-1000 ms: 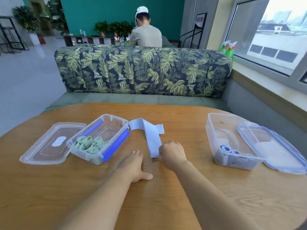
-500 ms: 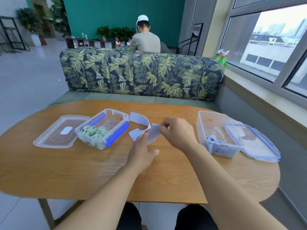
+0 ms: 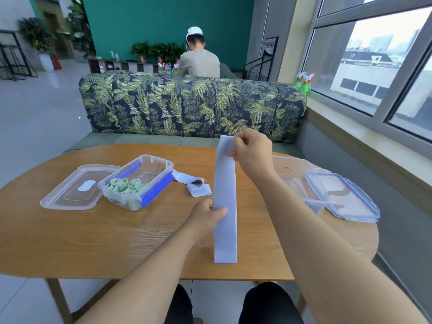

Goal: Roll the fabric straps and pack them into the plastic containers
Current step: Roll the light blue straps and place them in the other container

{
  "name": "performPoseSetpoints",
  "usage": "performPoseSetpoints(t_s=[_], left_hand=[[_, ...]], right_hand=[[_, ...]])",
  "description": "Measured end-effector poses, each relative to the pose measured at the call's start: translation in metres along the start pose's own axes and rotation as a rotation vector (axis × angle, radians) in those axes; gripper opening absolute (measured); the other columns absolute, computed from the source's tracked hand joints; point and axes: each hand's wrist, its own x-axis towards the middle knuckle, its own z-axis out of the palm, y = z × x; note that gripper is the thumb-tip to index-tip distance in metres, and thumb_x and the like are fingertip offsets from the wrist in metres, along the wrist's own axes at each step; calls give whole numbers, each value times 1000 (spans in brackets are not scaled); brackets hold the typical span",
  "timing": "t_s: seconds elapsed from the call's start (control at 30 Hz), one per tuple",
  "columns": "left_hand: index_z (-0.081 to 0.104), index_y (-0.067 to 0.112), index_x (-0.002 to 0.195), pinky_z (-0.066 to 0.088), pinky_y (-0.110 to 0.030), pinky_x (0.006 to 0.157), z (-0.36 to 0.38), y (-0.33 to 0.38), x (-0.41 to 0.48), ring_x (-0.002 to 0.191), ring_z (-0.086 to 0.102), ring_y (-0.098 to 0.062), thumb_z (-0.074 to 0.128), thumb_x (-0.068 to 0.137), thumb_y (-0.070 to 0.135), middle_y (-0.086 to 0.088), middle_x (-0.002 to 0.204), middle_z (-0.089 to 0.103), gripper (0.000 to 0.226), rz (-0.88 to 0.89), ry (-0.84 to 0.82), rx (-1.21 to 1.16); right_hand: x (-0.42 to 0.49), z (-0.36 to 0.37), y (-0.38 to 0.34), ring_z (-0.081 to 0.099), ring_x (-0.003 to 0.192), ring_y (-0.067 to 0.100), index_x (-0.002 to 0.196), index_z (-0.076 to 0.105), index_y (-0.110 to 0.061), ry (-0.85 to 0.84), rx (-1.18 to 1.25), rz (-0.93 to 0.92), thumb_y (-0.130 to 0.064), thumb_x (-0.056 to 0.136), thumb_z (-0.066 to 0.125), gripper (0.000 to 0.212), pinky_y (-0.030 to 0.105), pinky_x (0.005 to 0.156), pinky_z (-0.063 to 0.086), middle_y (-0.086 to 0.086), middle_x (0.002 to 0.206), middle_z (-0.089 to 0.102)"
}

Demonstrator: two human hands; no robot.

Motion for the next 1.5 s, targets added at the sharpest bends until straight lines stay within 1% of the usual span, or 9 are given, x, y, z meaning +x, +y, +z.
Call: performPoseSetpoints(t_s=[0.2,0.33,0.47,0.7,0.87,0.97,1.17,1.33,1.5], left_hand=[[61,15,104,54,-40,86,7,-20,13,93,67,-22,66,76,18,-5,103,70,29,-87,-117,12],[55,17,102,51,-29,72,7,-38,32,82,58,-12,61,80,13,3,94,62,23,-26,-67,292],[47,28,114,47,-38,88,6,-52,49,104,50,-19,60,76,34,9,109,53,41,30,3,748],[52,27,103,51,-30,80,6,-50,59,81,53,-8,62,80,26,10,104,52,25,15,-6,538],[45,22,137,46,-22,80,5,-51,56,91,55,-6,61,87,18,7,115,47,53,47,13,502],[47,25,137,47,-22,81,4,-54,51,91,54,-3,60,87,15,7,115,47,53,72,22,479],[51,24,135,45,-17,79,3,-61,32,93,57,1,61,88,14,8,120,49,49,37,75,445],[63,24,108,51,-21,76,7,-61,11,87,61,-2,60,85,10,7,111,53,26,48,115,445],[62,27,80,38,-4,59,14,-63,-8,77,58,1,65,84,9,7,95,56,19,85,148,428]], right_hand=[[14,23,54,58,81,29,84,65,-4,-112,-153,124,-7,87,46,19,32,63,42,10,84,69],[23,42,86,60,85,29,86,65,-15,-177,-191,182,-12,88,45,20,36,71,48,6,89,70],[34,59,108,59,86,28,90,64,-20,-233,-273,214,-17,90,44,21,34,70,45,1,91,70],[53,76,121,61,97,26,104,65,-23,-320,-268,262,-15,93,41,28,32,75,45,1,104,69],[47,68,128,53,123,23,145,41,-22,-396,-272,295,-14,100,41,46,37,96,46,0,143,50],[30,59,135,60,113,21,142,45,-23,-359,-204,318,-12,98,43,46,43,93,51,1,137,55],[-28,30,141,69,80,13,113,69,-18,-291,-98,354,-13,91,51,29,40,80,56,-9,87,70],[-84,13,138,67,83,11,100,72,-27,-293,-126,402,-15,85,56,26,38,80,56,-13,85,71],[-124,6,129,62,80,2,90,72,-30,-349,-216,339,-19,81,63,17,23,70,49,-19,77,66]])
